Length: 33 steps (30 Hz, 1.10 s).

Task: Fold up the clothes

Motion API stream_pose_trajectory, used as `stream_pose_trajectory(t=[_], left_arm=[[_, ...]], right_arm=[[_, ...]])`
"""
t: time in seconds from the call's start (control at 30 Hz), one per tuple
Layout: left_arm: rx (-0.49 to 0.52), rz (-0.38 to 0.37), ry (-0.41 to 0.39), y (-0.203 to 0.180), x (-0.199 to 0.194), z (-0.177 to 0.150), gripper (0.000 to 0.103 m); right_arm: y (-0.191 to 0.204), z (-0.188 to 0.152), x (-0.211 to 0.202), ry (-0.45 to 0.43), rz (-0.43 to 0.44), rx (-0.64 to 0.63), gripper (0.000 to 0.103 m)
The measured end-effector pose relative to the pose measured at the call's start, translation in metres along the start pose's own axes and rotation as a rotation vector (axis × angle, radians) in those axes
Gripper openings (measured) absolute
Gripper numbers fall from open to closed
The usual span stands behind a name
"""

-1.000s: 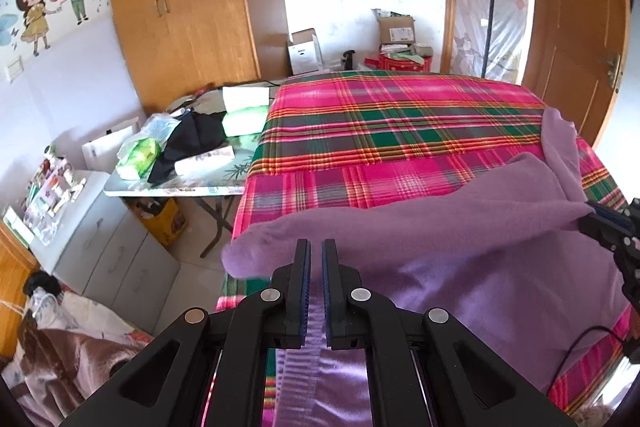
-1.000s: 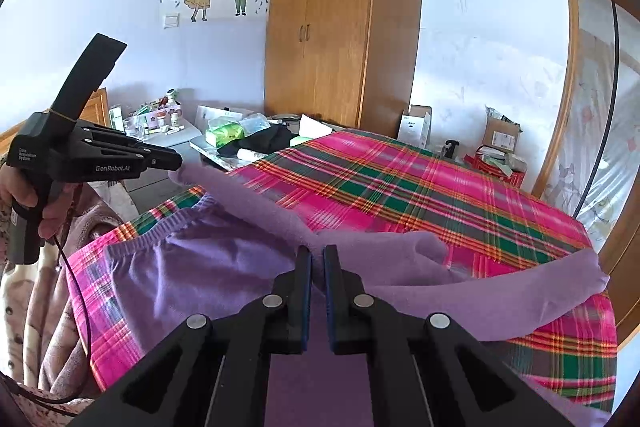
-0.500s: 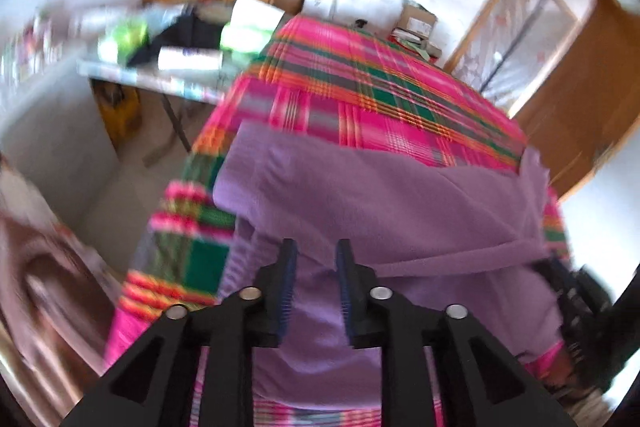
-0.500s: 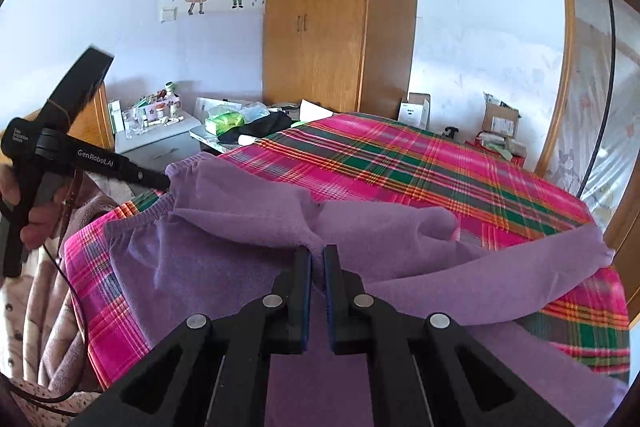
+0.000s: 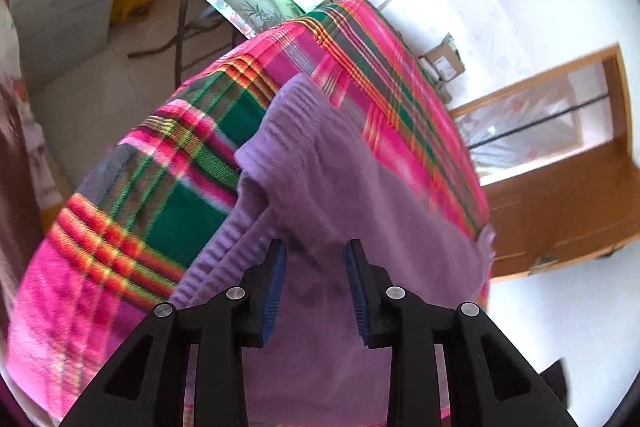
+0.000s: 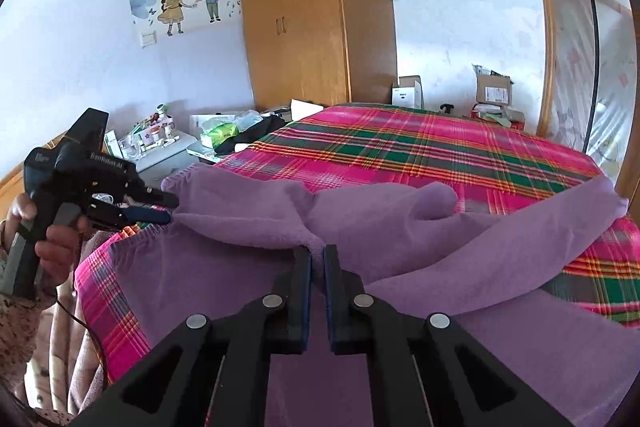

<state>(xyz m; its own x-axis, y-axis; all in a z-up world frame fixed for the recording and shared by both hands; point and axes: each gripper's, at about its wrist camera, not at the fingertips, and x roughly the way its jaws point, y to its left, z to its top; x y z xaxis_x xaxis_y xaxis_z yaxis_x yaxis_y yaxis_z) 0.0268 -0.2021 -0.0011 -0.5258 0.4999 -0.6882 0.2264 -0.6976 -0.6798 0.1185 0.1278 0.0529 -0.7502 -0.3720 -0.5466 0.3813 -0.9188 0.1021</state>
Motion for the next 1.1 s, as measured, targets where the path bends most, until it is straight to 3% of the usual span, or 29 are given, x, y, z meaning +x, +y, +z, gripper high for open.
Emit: stream_pose_trajectory(t=[0.37,0.5,0.57,0.63,1.1], left_arm=[[-0.163,-0.077,-0.038,0.016,0.007,0.014,0.032],[-0.154,-0.070,-0.098,0.013,-0.002,0.013,0.032],[-0.163,-0.079,-0.106,0.012,-0.004,0.013,0.026],[-0.151,-0.073,-0.118,0.010,-0.007,0.013,0.012],[-0.129,-0.107,-0.197,-0.001,-0.043,-0.007,0.008]], right_arm=[[0.000,-0.005,0.004,0.005,-0.026,0.028,0.006],[0.000,-0.005,0.005,0.013,-0.025,0.029,0.006],[-0.001,-0.005,0.004,0.013,-0.027,0.034,0.006],[-0.002,-0.006,0.003,0.011,-0.026,0.039,0.006],[0.003,-0.002,-0.022,-0.048,-0.060,0.009,0.006]])
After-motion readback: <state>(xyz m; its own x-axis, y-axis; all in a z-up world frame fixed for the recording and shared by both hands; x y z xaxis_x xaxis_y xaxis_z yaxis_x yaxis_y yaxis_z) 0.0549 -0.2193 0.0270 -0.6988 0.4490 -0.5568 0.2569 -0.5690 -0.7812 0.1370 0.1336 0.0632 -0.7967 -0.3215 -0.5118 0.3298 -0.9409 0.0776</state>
